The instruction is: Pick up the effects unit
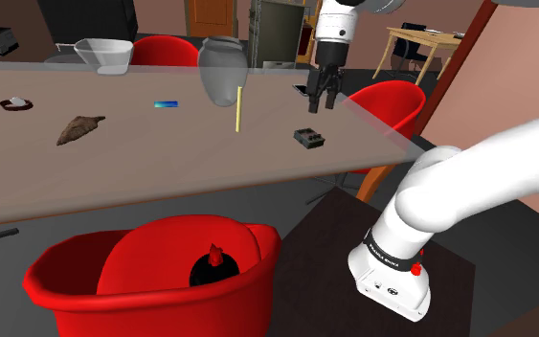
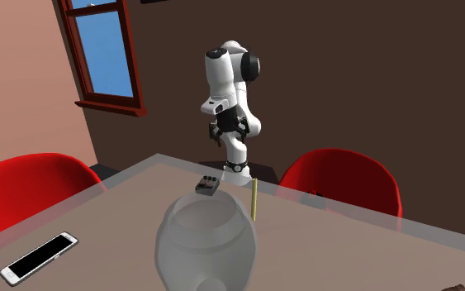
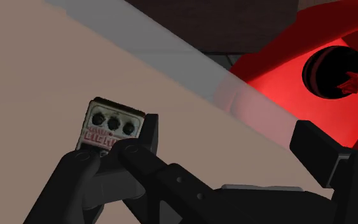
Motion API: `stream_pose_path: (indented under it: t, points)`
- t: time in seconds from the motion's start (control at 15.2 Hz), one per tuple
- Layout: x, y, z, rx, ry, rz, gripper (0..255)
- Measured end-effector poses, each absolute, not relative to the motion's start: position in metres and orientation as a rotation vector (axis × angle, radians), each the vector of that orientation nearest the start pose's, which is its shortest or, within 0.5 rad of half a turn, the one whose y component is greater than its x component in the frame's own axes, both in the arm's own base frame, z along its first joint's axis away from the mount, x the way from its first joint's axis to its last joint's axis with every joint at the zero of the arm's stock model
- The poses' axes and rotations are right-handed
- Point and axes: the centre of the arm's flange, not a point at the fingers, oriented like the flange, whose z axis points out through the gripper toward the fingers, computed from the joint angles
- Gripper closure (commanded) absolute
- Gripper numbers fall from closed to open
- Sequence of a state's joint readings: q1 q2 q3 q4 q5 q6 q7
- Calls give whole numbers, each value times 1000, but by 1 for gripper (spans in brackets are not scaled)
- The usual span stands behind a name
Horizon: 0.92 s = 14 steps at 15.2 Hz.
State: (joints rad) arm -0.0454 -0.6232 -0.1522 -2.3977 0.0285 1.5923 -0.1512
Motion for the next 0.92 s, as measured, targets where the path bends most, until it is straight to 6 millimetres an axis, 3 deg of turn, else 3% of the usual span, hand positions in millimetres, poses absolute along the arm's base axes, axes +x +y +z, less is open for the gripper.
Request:
stream_pose_path:
  t: [0.59,0.92]
  points:
    - [378,-159,440,-2948,-96,340,0]
    - [385,-172,409,-2941,-117,355,0]
